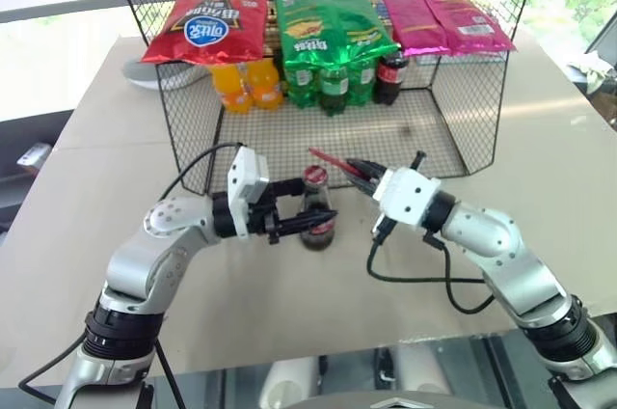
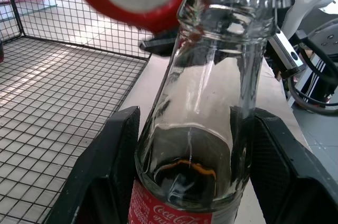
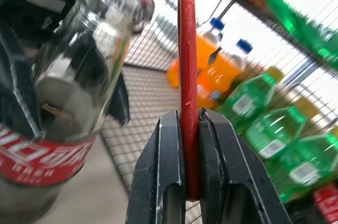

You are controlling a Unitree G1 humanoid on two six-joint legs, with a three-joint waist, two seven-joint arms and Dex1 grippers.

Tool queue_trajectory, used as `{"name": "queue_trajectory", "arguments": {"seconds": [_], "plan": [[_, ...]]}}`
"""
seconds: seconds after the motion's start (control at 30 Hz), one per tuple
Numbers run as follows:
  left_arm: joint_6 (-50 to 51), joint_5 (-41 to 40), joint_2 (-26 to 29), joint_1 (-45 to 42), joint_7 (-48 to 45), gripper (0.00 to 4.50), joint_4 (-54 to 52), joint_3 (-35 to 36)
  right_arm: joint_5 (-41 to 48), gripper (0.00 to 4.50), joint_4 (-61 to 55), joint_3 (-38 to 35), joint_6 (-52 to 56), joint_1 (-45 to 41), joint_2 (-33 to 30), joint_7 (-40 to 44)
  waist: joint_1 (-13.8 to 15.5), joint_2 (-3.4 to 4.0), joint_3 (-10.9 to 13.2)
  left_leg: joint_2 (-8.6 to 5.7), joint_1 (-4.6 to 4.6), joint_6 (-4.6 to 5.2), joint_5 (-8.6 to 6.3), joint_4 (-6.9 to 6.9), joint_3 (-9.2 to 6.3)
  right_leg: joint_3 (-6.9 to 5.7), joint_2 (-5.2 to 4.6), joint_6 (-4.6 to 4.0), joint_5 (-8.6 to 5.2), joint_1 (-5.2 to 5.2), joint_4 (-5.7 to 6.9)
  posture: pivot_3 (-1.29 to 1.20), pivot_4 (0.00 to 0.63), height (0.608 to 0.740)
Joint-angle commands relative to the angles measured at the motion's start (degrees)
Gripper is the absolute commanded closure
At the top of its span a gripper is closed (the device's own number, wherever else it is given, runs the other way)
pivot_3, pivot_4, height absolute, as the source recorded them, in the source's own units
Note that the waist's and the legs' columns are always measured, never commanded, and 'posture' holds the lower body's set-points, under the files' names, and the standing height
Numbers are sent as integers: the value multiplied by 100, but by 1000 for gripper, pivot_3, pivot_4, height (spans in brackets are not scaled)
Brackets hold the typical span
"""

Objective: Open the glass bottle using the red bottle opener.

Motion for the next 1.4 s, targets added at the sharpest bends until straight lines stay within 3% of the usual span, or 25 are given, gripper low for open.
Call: {"name": "queue_trajectory", "arguments": {"seconds": [0.03,0.5,1.07,1.4], "plan": [[36,-19,13,-48,-42,2189,-25,-11,-303,4500,-90,-69,-556,95,-30,82,0,0,0,0,0,0,0,0,0,0,0,0,0,0,0,0,150,740],[132,-113,30,50,68,2189,-130,148,-1181,4500,487,201,-1853,249,-106,476,-1,1,-3,0,10,0,0,1,1,1,1,0,0,5,6,0,150,740],[298,-208,-74,2,206,2189,-189,290,-3161,4500,1350,282,-2586,860,380,-947,-8,5,-18,1,19,-1,0,1,9,12,4,-1,-1,7,10,0,150,740],[398,-172,-78,-86,194,2189,-190,280,-3859,4500,1843,612,-2745,890,852,-1542,-10,13,-40,3,26,-6,3,0,11,17,9,-2,-1,9,15,0,150,740]]}}
